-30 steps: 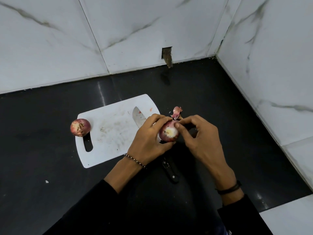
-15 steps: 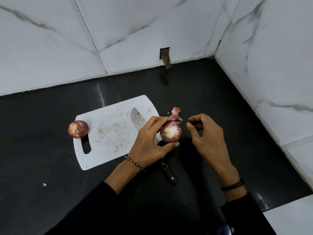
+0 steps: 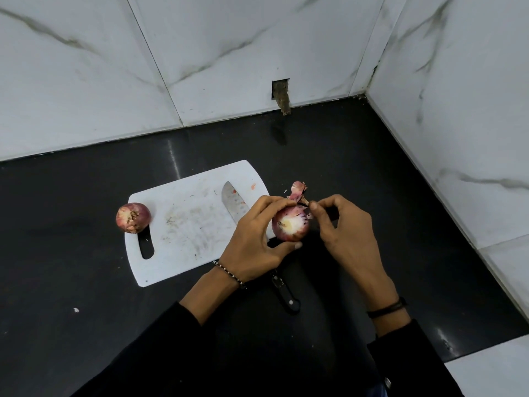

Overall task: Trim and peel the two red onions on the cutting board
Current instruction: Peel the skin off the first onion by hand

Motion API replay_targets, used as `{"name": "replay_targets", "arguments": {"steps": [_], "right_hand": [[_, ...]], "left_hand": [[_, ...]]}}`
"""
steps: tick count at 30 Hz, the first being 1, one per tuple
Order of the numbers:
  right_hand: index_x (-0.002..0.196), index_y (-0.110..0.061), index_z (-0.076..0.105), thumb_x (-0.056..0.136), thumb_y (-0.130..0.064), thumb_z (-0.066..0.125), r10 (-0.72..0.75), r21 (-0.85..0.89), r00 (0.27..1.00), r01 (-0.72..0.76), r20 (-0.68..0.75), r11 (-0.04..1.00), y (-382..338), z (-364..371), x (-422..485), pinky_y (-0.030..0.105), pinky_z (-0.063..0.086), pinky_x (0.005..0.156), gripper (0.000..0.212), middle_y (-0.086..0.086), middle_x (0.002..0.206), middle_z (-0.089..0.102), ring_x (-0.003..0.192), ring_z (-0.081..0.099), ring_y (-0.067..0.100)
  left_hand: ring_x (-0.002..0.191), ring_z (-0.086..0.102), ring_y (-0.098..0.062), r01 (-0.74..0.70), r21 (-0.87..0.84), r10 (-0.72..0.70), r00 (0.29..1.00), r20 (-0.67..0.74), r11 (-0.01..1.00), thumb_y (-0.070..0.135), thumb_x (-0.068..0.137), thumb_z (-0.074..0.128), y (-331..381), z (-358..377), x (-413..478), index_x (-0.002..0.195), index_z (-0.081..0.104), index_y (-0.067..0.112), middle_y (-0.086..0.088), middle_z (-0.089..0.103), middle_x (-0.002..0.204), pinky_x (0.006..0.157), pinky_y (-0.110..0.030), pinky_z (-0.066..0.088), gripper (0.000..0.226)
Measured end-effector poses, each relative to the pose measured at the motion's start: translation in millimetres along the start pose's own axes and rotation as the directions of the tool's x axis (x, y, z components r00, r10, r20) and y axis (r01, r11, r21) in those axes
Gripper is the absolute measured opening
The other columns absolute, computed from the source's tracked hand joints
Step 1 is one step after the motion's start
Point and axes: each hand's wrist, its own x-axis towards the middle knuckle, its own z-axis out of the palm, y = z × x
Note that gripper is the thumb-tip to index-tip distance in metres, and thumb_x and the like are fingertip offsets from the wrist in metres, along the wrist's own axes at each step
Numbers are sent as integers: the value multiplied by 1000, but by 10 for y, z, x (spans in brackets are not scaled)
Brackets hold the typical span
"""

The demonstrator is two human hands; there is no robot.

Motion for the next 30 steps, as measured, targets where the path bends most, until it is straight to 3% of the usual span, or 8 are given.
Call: {"name": "replay_targets", "arguments": {"steps": [6,9,14,17,21,24,27,30], "right_hand": [[95,-23,64,99,-38,59,75,-50,996,-77,-50,996,174,37,86,32,53,76,17,-5,95,67,87,62,9],[94,-24,66,98,-37,61,69,-28,995,-71,-69,997,191,9,106,27,52,76,15,-7,93,67,85,62,5],[98,-30,71,92,-33,71,6,45,995,-2,-100,999,142,-37,77,5,45,72,7,-14,95,66,86,61,-4],[99,-28,67,91,-32,72,32,130,995,-19,-96,991,106,-51,71,6,47,69,11,-16,91,67,87,62,-6],[93,-29,70,99,-41,60,23,146,996,-11,-82,989,76,-82,84,16,49,68,16,-15,86,70,82,64,-2],[90,-27,69,101,-37,57,12,131,998,-3,-64,991,82,-99,90,11,42,64,19,-14,81,67,76,63,-5],[98,-28,69,99,-30,62,4,93,998,1,-60,996,126,-104,104,7,43,66,7,-15,87,66,81,61,-7],[103,-31,68,97,-26,66,18,94,998,-13,-57,995,154,-110,98,6,46,70,8,-19,92,65,87,60,-9]], "left_hand": [[118,56,-11,58,-136,-63,998,-31,989,23,74,87,40,10,19,130,58,14,3,58,124,97,-21,50,64],[118,59,-10,186,-301,-204,978,-31,935,20,71,89,51,2,24,127,60,17,6,63,123,95,-21,51,63],[107,68,-15,384,-602,-449,892,48,700,18,71,87,61,-18,72,116,70,15,-1,74,111,92,-28,54,48],[110,68,-22,428,-724,-524,845,108,541,31,75,83,96,6,120,110,74,10,-9,75,109,99,-35,51,41],[101,71,-18,450,-844,-633,753,181,293,33,78,71,201,26,256,87,80,14,-6,76,101,97,-37,54,24],[111,68,-27,418,-901,-702,676,224,116,31,88,67,211,25,327,104,68,13,-12,71,115,95,-39,55,24],[116,64,-32,430,-899,-722,647,244,81,29,91,65,208,31,367,106,64,12,-16,66,123,90,-38,57,22],[107,68,-32,461,-885,-703,652,284,70,30,92,64,202,33,389,102,63,11,-15,69,114,90,-39,55,22]]}}
